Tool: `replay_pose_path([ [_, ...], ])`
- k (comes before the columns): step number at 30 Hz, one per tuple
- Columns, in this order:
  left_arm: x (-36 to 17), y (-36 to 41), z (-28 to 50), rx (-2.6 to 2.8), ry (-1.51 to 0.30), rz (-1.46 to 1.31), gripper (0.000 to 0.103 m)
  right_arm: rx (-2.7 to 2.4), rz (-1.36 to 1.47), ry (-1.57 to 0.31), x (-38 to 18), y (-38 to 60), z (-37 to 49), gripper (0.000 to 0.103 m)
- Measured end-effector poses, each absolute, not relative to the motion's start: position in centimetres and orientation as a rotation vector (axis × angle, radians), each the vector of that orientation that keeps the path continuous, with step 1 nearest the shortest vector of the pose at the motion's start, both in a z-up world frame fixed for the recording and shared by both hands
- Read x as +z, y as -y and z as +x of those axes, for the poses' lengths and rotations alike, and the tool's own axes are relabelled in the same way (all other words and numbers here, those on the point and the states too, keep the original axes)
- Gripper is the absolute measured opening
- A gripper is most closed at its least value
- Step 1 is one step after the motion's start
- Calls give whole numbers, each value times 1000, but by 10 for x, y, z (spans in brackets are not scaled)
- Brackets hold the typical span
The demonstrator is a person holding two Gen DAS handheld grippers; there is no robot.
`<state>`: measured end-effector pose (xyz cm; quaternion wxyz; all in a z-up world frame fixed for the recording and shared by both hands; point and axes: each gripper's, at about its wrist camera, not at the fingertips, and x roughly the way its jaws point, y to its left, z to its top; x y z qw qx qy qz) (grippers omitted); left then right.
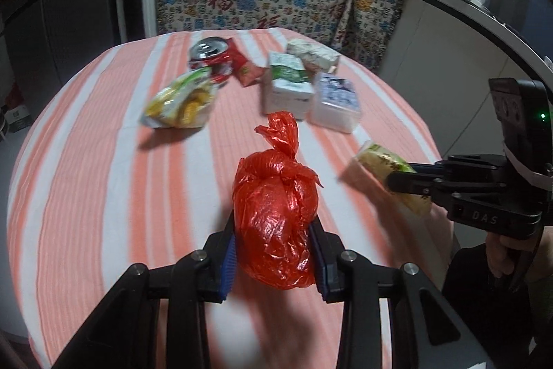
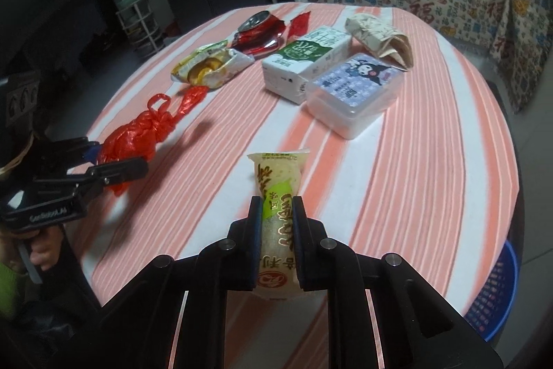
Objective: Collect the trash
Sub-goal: 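Carry both items over the blue wastebasket and open both tools to drop them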
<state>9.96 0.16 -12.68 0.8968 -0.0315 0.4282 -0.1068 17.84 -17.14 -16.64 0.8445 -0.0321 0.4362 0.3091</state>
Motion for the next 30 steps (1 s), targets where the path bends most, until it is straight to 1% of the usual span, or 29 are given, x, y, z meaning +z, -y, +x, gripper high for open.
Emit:
replay_pose_path([
  [17,-128,88,127,-368,-911,-4,36,563,125,-894,-157,250,183,15],
  [23,-119,135,139,-456,-908,22,36,463,200,-855,-144,308,185,15],
  [30,-115,211,162,-570,-913,20,36,313,189,-862,-131,379,201,15],
])
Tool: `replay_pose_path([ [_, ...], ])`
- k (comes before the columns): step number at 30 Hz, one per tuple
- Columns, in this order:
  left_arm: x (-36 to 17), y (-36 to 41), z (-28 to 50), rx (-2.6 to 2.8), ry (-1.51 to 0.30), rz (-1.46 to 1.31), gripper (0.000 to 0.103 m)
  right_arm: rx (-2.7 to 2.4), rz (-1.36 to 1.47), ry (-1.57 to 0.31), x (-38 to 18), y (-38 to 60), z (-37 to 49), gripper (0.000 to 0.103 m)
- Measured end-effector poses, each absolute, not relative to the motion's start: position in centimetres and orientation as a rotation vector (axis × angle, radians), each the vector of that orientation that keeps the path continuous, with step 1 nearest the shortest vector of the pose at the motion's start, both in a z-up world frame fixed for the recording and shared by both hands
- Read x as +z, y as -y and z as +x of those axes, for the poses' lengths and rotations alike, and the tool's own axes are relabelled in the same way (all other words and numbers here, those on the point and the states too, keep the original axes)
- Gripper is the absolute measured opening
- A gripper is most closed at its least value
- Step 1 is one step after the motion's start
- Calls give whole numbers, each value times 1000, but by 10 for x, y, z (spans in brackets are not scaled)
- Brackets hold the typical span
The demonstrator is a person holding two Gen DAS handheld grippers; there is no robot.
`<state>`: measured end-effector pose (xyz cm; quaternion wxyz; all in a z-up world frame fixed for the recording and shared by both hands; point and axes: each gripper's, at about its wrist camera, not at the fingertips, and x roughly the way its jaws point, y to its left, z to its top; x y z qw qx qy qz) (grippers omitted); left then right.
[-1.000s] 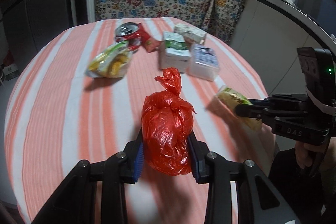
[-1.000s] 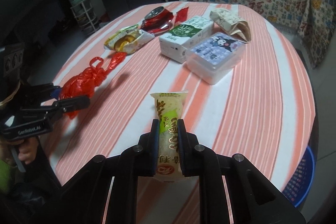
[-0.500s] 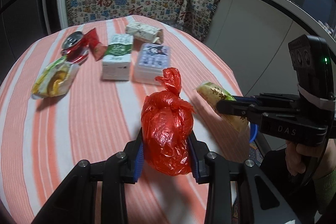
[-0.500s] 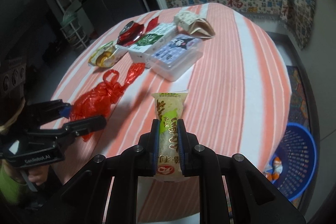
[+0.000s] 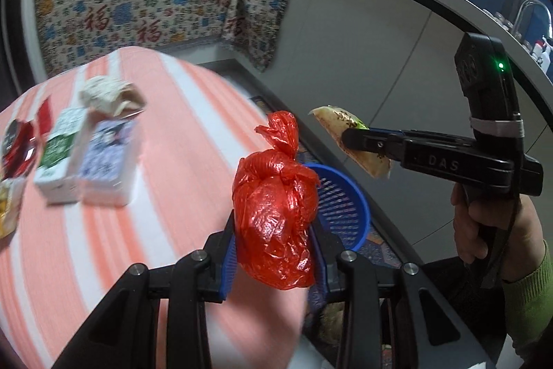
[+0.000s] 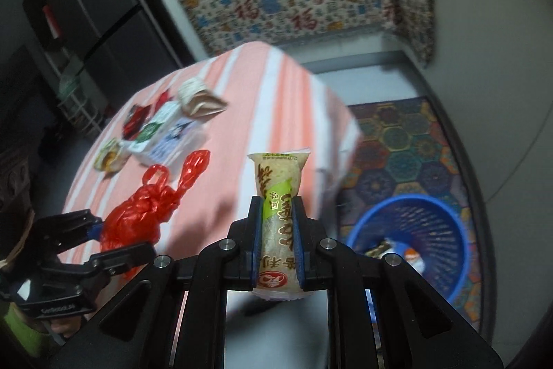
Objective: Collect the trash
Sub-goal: 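Carry both items over the blue wastebasket and open both tools to drop them, then swing both tools back over the table toward the remaining trash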
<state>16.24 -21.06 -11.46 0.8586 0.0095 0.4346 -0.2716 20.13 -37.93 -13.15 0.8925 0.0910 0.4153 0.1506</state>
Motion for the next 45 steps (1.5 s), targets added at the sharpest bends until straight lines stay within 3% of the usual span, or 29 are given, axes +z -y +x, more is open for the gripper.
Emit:
replay_pose_path([
  [13,-149,341,209,-669,-966,81,36,106,364,-913,-177,494,217,15],
  [28,-192,382,235,-680,-1023,124,37,48,423,-910,-184,526,214,16],
  [31,-198,389,237,-716,-1012,127,45,36,436,-902,-184,528,215,22],
  [32,-202,393,239,-716,-1009,135,55,29,445,-896,-184,530,215,22],
  [33,-204,395,240,-712,-1006,139,60,24,454,-890,-183,532,214,29],
  [35,-207,397,242,-702,-1001,146,60,8,466,-869,-180,538,212,42],
  [38,-204,393,238,-693,-990,135,60,-22,448,-840,-174,540,208,45],
  [45,-181,359,216,-643,-946,151,60,-65,350,-789,-159,528,205,68],
])
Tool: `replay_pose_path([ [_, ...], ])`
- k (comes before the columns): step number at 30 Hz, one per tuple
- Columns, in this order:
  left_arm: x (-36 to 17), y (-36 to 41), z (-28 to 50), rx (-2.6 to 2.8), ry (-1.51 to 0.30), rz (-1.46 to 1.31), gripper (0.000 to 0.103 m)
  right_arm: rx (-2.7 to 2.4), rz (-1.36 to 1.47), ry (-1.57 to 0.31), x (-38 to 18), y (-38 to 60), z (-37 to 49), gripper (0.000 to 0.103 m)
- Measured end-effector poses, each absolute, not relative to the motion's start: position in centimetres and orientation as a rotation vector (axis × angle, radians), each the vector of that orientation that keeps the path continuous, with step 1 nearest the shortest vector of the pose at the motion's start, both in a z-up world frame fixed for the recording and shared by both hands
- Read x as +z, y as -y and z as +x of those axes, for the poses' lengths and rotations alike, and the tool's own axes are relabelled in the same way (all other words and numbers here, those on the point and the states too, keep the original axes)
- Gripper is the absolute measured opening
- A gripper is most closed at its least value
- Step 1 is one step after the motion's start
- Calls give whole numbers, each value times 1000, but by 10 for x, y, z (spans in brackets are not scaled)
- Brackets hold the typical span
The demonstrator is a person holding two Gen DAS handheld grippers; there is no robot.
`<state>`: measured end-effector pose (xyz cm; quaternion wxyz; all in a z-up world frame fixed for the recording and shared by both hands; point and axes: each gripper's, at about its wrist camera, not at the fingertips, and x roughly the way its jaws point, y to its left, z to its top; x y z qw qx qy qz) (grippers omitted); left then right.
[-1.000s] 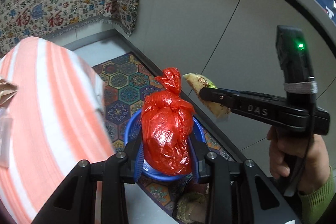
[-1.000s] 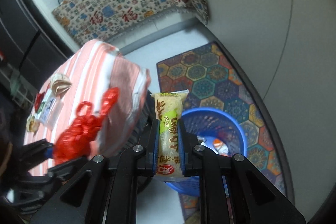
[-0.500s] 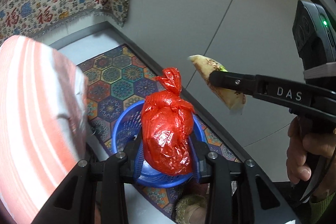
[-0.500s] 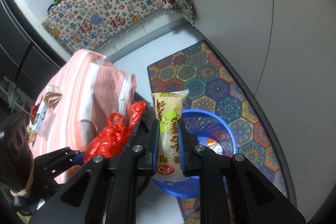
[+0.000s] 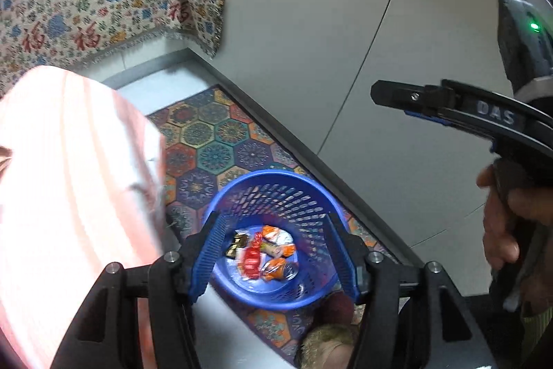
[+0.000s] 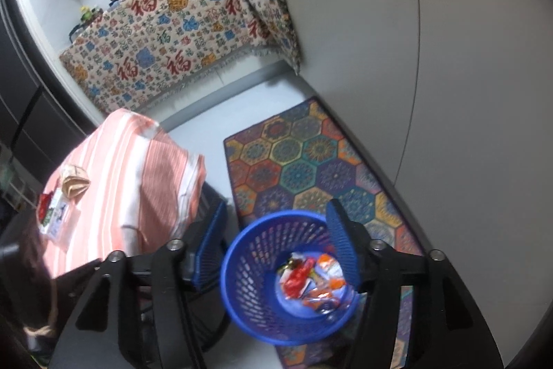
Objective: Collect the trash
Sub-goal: 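Swing both tools back over the table toward the remaining trash, then grasp the yellow-green chip bag with the left tool and lift it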
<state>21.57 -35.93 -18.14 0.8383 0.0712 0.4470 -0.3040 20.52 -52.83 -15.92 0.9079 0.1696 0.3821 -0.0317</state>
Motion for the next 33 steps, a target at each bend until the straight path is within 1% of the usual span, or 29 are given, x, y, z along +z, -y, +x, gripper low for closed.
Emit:
replay_pose_path([
  [3,-169,332,200,-614,-916,177,60,-66,303,-767,-153,518,205,76],
  [6,-164,298,185,-567,-897,203,60,-60,246,-748,-148,502,205,79],
  [10,-165,240,168,-477,-900,206,60,-5,171,-744,-145,465,206,79],
  [15,-166,167,153,-360,-917,180,60,142,70,-758,-147,386,211,80],
  [19,-162,103,144,-259,-925,143,60,323,-23,-775,-153,299,209,82],
  [25,-164,18,134,-121,-937,96,60,541,-161,-833,-178,186,190,82],
  [26,-164,5,132,-106,-941,82,61,559,-193,-840,-183,173,186,82],
  [27,-164,-5,132,-96,-943,65,65,576,-231,-845,-189,160,183,82],
  [28,-164,-13,134,-82,-946,50,66,584,-256,-848,-192,149,178,82],
  [31,-163,-41,141,-56,-941,11,68,595,-289,-832,-197,131,174,87],
  [33,-163,-46,148,-43,-942,16,72,596,-282,-833,-198,129,176,88],
])
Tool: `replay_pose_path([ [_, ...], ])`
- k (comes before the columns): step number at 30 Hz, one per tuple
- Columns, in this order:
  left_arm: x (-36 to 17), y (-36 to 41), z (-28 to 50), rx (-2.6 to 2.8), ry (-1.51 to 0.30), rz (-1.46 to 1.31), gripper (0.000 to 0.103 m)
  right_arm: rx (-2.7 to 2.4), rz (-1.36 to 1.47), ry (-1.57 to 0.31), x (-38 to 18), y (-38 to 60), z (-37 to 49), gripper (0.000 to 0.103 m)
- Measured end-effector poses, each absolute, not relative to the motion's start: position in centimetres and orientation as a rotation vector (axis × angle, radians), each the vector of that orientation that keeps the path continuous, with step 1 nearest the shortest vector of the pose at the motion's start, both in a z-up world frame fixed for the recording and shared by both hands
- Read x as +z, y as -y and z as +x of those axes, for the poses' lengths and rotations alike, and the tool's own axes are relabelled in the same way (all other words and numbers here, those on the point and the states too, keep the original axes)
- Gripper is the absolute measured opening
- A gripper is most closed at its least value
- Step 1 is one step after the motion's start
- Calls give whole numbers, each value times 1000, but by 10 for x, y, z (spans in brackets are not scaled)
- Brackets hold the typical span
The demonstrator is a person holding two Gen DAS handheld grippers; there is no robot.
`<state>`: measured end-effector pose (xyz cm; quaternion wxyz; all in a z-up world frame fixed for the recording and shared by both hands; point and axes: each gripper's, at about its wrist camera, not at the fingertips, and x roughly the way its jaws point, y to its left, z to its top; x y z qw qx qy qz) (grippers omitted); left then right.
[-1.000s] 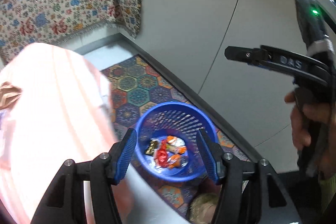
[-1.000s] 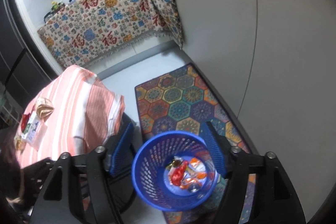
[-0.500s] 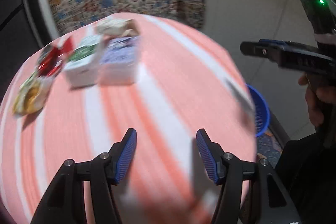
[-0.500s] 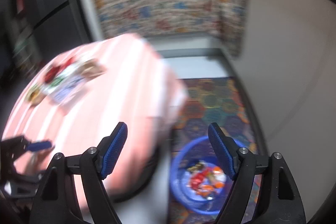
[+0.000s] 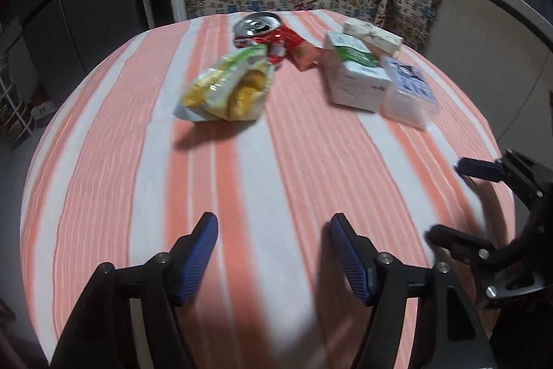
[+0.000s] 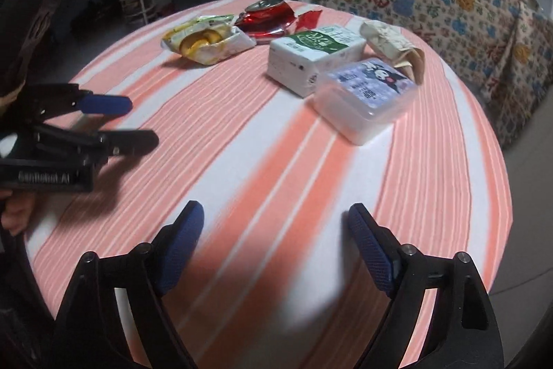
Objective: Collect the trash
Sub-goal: 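Grasp the yellow-green chip bag with the left tool and lift it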
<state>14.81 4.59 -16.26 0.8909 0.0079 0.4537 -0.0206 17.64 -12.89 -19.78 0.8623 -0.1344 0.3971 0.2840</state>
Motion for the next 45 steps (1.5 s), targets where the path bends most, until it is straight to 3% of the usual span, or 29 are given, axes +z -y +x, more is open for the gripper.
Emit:
replay_pose_path([
  [2,-162,-50,162,-37,-943,34,75,588,-263,-840,-200,130,180,93],
  [7,-169,-71,194,-43,-943,52,99,577,-257,-835,-200,129,186,97],
  [19,-162,-61,246,-166,-908,179,97,582,-248,-838,-198,133,188,100],
  [20,-162,-57,248,-175,-909,187,90,582,-248,-838,-198,133,188,100],
  [23,-160,-53,249,-209,-911,178,50,582,-248,-838,-198,133,188,100],
  [24,-159,-53,246,-210,-910,169,44,582,-248,-838,-198,133,188,100],
  [32,-155,-52,194,-97,-917,77,41,582,-246,-839,-198,133,188,100],
  [37,-158,-49,172,-42,-904,83,47,524,-212,-852,-197,147,193,100],
  [39,-161,-50,173,-22,-902,92,65,491,-188,-859,-197,155,198,99],
  [45,-167,-64,180,-12,-917,23,81,413,-24,-910,-190,167,221,99],
])
